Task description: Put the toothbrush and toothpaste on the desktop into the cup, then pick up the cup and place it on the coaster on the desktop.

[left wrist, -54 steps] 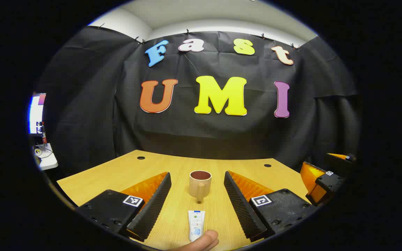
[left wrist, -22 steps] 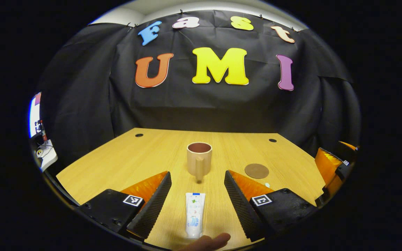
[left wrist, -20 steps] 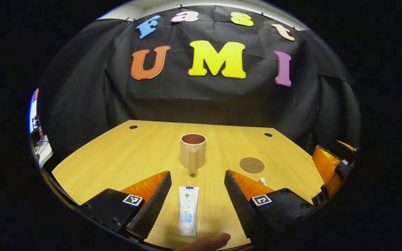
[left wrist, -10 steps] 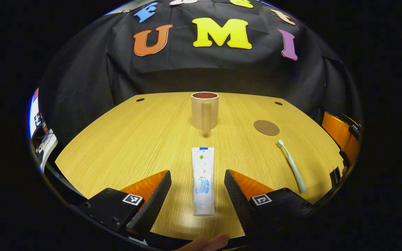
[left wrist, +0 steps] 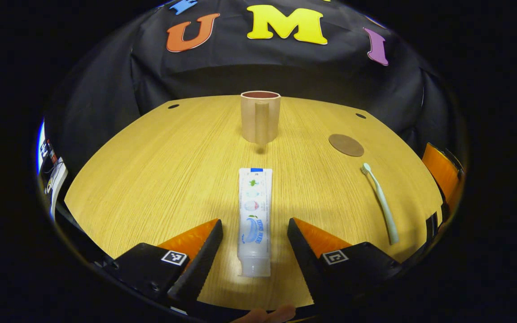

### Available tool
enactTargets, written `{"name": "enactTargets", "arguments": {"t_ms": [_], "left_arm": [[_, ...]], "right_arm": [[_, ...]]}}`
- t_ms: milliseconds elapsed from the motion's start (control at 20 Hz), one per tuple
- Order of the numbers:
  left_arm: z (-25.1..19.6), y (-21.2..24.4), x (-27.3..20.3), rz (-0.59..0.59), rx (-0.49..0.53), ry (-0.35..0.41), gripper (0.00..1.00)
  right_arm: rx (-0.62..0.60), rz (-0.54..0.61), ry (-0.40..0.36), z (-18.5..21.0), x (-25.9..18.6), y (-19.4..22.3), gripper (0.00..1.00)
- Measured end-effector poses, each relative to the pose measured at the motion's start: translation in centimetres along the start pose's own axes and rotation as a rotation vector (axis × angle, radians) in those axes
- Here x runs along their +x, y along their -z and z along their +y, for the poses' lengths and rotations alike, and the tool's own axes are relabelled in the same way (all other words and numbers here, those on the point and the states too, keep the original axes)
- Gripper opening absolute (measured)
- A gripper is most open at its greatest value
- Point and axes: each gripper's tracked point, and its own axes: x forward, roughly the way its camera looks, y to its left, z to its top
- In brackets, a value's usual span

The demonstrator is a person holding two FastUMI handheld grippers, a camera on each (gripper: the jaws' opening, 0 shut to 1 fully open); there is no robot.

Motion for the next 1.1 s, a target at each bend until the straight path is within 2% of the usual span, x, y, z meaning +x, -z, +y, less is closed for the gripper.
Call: {"name": "enactTargets", "arguments": {"t_ms": [200,350,450,500,550,600,800,1100], "left_arm": [[0.2,-0.3,0.1,0.005,0.007,-0.022,0.89],[-0.3,-0.4,0.1,0.007,0.034,0.011,0.84],[-0.2,-0.5,0.1,-0.001,0.045,0.017,0.74],[-0.1,-0.5,0.3,-0.003,0.039,0.02,0.59],[-0.1,-0.6,0.1,-0.001,0.035,0.022,0.49],[-0.1,-0.5,0.4,-0.002,0.038,0.022,0.44],[0.1,-0.7,0.3,-0.022,0.008,0.018,0.4],[-0.2,-1.1,-0.2,-0.078,-0.038,0.072,0.39]], "right_arm": [[0.012,0.011,0.002,-0.6,0.3,0.4,0.95],[0.012,0.017,0.003,-1.0,0.7,0.4,0.95],[0.03,0.03,-0.008,-0.9,1.1,0.7,0.95],[0.036,0.043,-0.015,-0.8,1.4,1.2,0.95],[0.04,0.059,-0.024,-0.7,1.6,1.5,0.95],[0.043,0.073,-0.03,-0.6,1.9,1.8,0.95],[0.06,0.128,-0.047,-0.6,3.0,3.0,0.95],[0.034,0.228,-0.05,0.2,4.8,5.6,0.95]]}}
